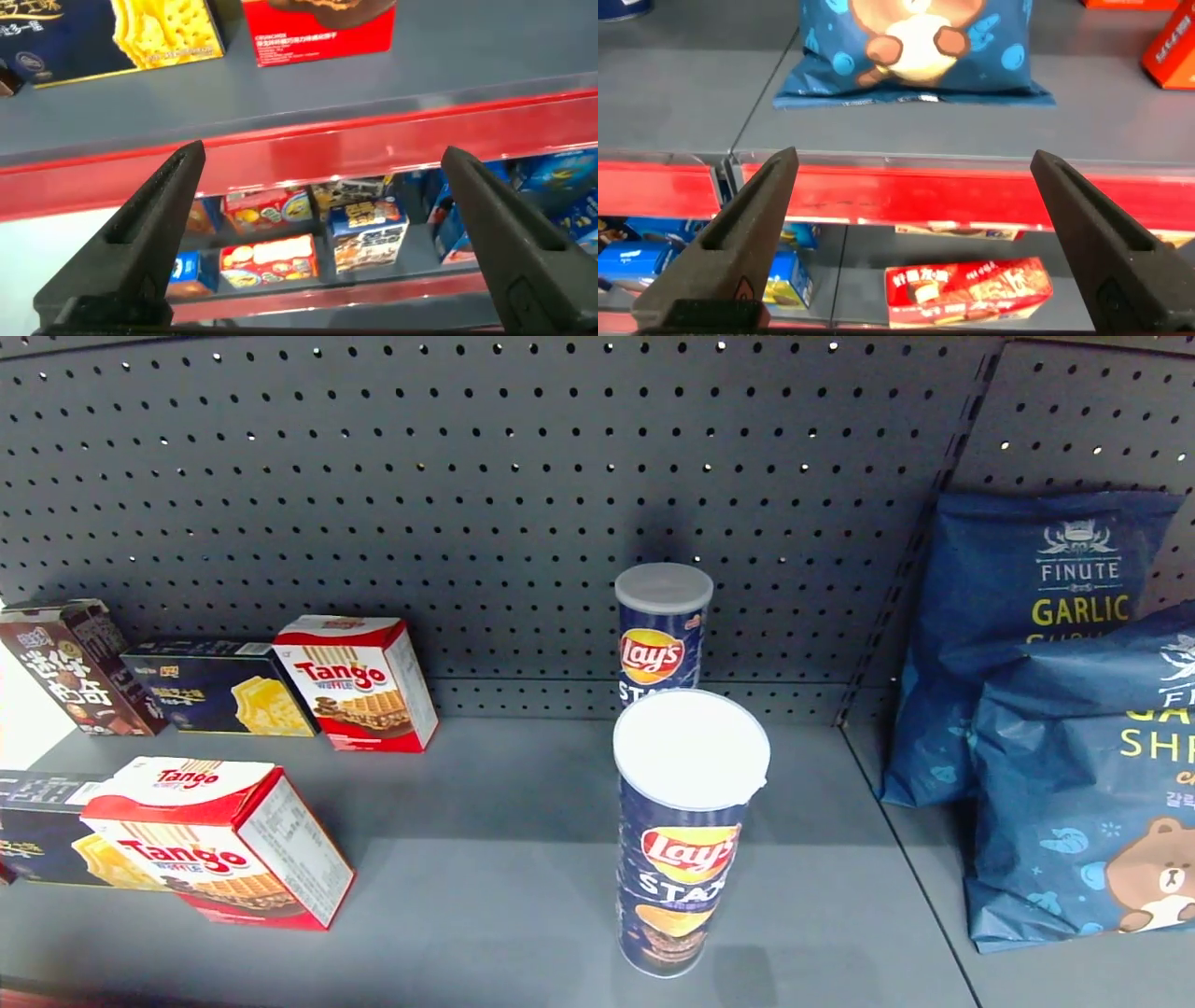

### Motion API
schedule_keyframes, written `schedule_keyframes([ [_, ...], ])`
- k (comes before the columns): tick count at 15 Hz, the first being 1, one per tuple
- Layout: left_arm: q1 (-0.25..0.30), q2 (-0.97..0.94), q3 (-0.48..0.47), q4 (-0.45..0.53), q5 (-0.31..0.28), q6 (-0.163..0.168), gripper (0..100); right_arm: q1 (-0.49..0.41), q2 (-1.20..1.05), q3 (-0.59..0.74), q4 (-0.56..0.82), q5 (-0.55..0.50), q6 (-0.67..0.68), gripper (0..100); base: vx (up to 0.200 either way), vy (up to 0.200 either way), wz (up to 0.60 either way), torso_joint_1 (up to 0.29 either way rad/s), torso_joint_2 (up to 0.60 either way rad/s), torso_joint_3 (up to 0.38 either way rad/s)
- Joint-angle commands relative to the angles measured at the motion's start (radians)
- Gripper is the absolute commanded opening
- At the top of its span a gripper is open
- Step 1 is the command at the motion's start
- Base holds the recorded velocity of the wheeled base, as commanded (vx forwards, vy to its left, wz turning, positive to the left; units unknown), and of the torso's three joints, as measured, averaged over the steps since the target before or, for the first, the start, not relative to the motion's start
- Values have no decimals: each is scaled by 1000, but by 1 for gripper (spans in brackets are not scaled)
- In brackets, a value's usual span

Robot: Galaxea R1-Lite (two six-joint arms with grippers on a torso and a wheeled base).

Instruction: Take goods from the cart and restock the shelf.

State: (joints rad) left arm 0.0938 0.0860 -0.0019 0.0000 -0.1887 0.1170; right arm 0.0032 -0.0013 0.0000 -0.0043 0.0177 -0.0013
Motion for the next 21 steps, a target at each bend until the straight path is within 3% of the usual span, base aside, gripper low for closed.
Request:
schedule_keyframes([
  [1,-5,-2,0,0,6,-16,100,0,1,0,0,1,0,100,0,0,0,0,0,0],
  [8,0,-2,0,0,17,-27,100,0,1,0,-2,1,0,100,0,0,0,0,0,0],
  [9,-40,-5,0,2,17,-27,100,0,1,0,-2,1,0,100,0,0,0,0,0,0],
  [10,-114,-17,0,2,17,-25,100,0,1,0,0,1,0,100,0,0,0,0,0,0],
  [12,-86,-81,2,2,17,-27,100,0,1,0,-5,1,0,100,0,0,0,0,0,0],
  [21,-89,-86,0,0,17,-27,100,0,1,0,-2,2,-2,100,0,0,0,0,0,0],
])
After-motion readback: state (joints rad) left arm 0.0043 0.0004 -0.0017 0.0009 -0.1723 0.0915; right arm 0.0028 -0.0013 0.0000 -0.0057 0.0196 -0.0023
